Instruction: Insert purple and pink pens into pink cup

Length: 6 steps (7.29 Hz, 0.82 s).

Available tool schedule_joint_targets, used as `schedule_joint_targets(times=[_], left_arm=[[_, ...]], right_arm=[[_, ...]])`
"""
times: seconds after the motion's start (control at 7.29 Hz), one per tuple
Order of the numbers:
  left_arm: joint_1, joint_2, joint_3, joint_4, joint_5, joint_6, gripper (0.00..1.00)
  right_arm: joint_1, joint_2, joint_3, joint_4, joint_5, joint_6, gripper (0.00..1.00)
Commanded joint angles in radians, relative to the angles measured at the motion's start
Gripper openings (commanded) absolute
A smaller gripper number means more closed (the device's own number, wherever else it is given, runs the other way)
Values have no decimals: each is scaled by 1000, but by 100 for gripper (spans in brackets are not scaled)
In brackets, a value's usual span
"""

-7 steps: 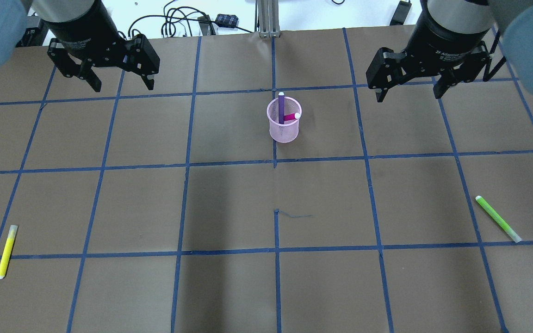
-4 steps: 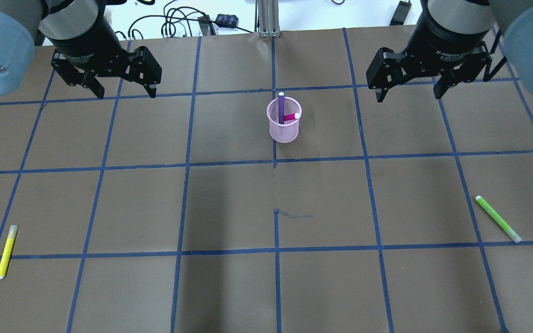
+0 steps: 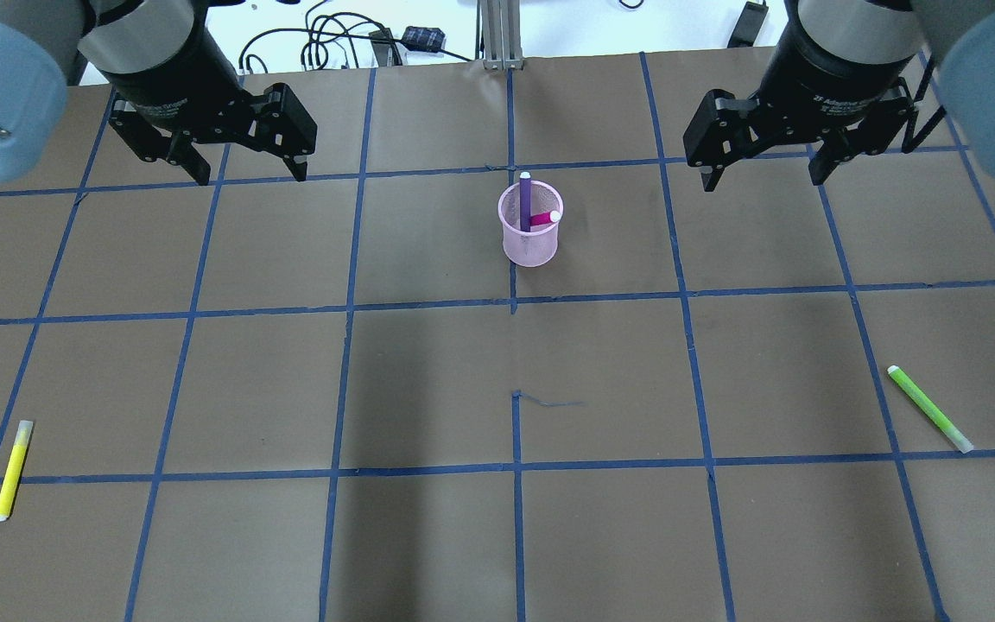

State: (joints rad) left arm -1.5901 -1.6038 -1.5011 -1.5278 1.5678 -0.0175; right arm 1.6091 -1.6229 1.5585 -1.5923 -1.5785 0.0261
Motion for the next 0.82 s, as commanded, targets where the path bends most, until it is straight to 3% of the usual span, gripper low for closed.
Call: schedule_joint_targets(times=[0.0, 0.69], left_arm=[[41, 10, 8, -48, 5, -1, 100], [39, -19, 50, -63, 12, -7, 100]], right_arm=[[0, 0, -1, 0, 0, -2, 100], [0, 0, -3, 0, 2, 2, 100]])
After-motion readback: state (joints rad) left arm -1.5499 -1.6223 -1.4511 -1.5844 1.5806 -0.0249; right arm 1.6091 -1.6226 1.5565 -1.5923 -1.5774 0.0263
